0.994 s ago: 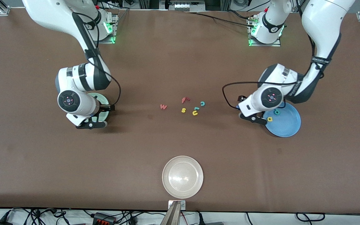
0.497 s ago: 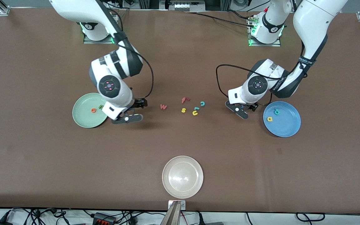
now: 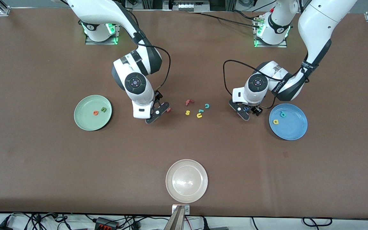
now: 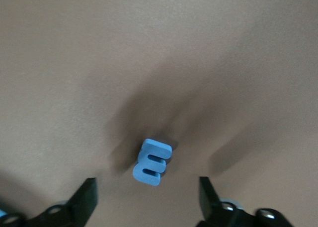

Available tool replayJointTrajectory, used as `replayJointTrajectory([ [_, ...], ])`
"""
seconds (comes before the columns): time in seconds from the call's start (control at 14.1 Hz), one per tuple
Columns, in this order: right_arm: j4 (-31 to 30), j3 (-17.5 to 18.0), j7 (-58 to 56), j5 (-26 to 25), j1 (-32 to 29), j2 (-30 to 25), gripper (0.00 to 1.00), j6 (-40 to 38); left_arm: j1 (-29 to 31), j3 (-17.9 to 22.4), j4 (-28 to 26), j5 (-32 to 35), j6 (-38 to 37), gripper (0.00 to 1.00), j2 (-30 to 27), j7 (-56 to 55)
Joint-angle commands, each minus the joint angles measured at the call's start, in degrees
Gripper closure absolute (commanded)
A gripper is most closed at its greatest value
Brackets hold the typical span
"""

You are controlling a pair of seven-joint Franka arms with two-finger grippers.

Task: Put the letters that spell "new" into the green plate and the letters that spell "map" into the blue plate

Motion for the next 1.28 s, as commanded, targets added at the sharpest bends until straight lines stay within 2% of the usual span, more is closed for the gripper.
replayJointTrajectory([
  [0.0,1.1,-0.2,-9.2,0.5,1.8,2.7,0.04,2.7,0.1,-0.3,0.5,1.3,1.7,0.45,1.1,1.4],
  [0.07,1.1,-0.2,-9.9,0.4,2.4,3.7,0.06,4.9,0.1,-0.3,0.6,1.3,1.7,0.56,1.3,1.4],
  [0.21,1.1,-0.2,-10.5,0.7,4.0,5.3,0.19,8.6,0.2,-0.3,0.6,1.3,1.7,0.80,1.3,1.2],
  [0.35,1.1,-0.2,-10.2,0.8,5.6,6.0,0.25,9.9,0.4,-0.4,0.6,1.2,1.2,0.92,0.6,0.8],
  [0.57,1.1,-0.2,-10.3,0.7,6.4,7.4,0.30,11.4,1.9,-0.4,0.8,1.2,-0.6,0.93,-2.5,1.2],
  [0.92,1.1,-0.2,-10.7,-1.5,7.9,8.2,0.32,12.0,6.2,-0.6,9.6,0.1,-20.2,0.93,-5.7,1.4],
  [1.14,1.1,-0.3,-10.7,-2.9,7.8,8.9,0.32,12.2,13.5,-0.5,10.4,0.3,-20.6,0.91,-4.1,1.8],
  [1.21,1.1,-0.3,-10.8,-3.4,7.8,9.0,0.33,12.2,15.7,-0.5,10.4,0.3,-19.9,0.87,-2.5,1.8],
])
